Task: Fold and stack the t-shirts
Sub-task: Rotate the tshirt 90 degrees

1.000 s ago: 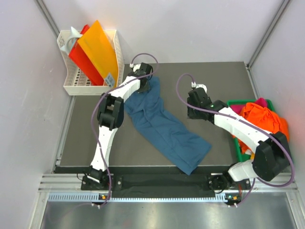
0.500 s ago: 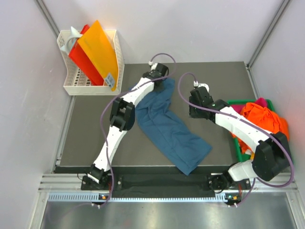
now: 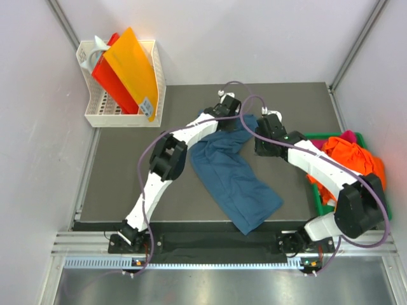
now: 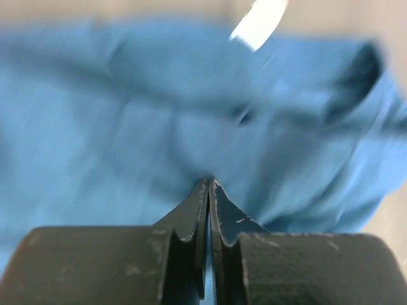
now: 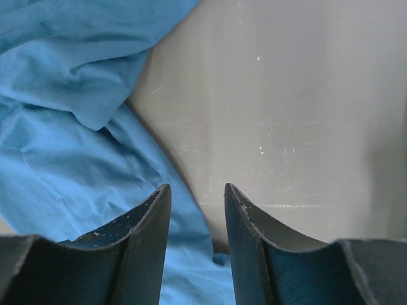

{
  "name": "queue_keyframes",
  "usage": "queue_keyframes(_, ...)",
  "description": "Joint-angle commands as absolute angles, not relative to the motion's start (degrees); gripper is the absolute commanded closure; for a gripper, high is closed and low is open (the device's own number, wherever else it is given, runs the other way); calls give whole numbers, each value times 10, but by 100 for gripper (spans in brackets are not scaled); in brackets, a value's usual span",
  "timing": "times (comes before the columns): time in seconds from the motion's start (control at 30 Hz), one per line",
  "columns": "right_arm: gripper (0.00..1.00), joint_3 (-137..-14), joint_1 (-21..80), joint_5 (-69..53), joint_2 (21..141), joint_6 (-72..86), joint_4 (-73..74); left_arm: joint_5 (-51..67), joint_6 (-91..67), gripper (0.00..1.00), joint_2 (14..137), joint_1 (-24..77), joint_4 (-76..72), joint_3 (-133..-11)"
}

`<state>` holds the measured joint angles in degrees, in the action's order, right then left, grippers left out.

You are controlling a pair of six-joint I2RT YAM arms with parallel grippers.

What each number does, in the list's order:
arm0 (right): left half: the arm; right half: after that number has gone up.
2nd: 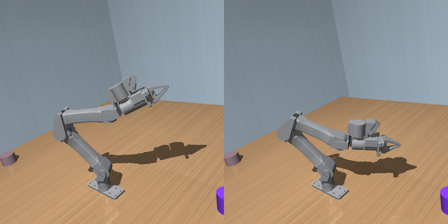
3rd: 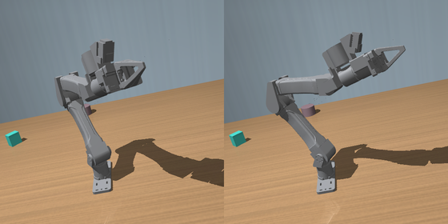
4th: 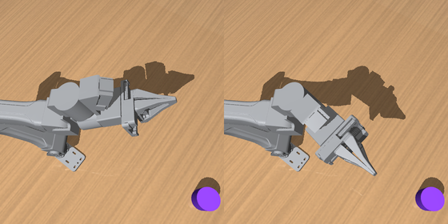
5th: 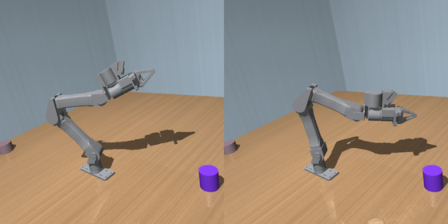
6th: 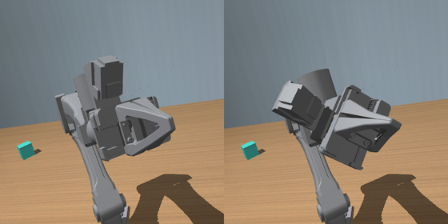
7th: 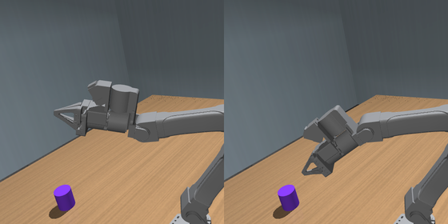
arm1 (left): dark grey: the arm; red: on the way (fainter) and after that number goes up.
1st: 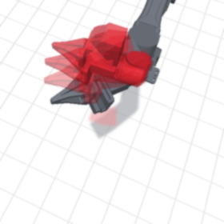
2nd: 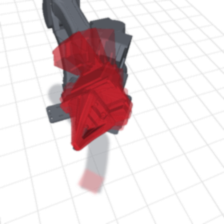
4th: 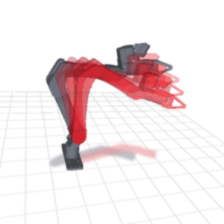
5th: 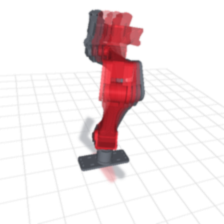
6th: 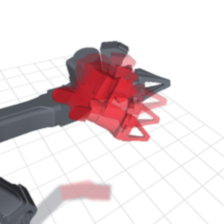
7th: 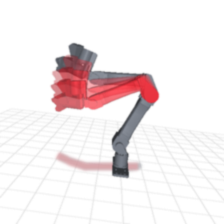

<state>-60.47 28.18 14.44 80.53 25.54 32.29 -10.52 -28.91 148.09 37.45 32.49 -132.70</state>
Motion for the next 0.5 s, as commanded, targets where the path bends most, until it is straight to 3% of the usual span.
queue_keyframes(0.0,60,-650,277,130,826,264,295,-138,-331,92,1326,360,282,-1131)
queue_keyframes(0.23,61,-767,271,108,932,270,266,-224,-335,91,1096,349,251,-995)
queue_keyframes(0.43,83,-886,270,88,1067,266,263,-198,-362,94,993,360,249,-843)
queue_keyframes(0.47,93,-899,268,84,1083,265,262,-193,-366,94,987,362,252,-826)
